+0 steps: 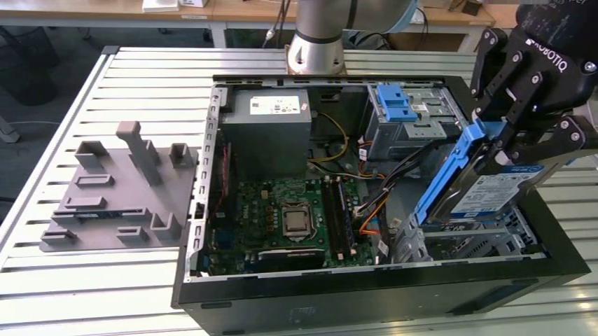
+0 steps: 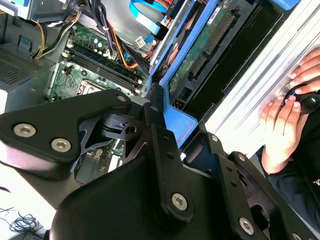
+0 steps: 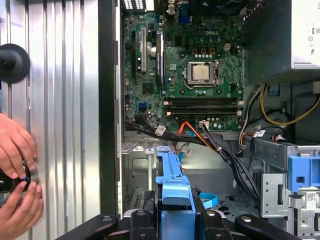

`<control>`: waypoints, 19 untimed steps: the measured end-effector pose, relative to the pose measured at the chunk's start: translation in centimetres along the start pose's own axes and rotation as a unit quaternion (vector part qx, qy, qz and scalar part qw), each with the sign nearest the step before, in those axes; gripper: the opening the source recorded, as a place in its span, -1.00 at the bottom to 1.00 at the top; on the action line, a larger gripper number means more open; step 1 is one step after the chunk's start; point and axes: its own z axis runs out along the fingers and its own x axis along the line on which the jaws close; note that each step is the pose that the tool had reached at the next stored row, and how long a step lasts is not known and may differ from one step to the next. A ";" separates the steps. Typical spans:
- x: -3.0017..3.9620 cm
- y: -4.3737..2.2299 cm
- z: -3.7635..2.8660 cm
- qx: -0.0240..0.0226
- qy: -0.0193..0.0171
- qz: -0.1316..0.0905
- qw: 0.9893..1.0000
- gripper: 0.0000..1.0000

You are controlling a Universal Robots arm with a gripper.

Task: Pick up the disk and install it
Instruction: 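Insert the disk into the insertion slot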

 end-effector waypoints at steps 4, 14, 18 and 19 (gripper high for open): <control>0.02 -0.10 0.16 0.000 0.000 0.000 1.000 -0.27; 0.16 -0.19 0.58 0.000 0.000 0.000 1.000 -0.27; 0.19 -0.19 0.77 0.000 0.000 0.000 1.000 -0.27; 0.19 -0.18 0.82 0.000 0.000 0.000 1.000 -0.27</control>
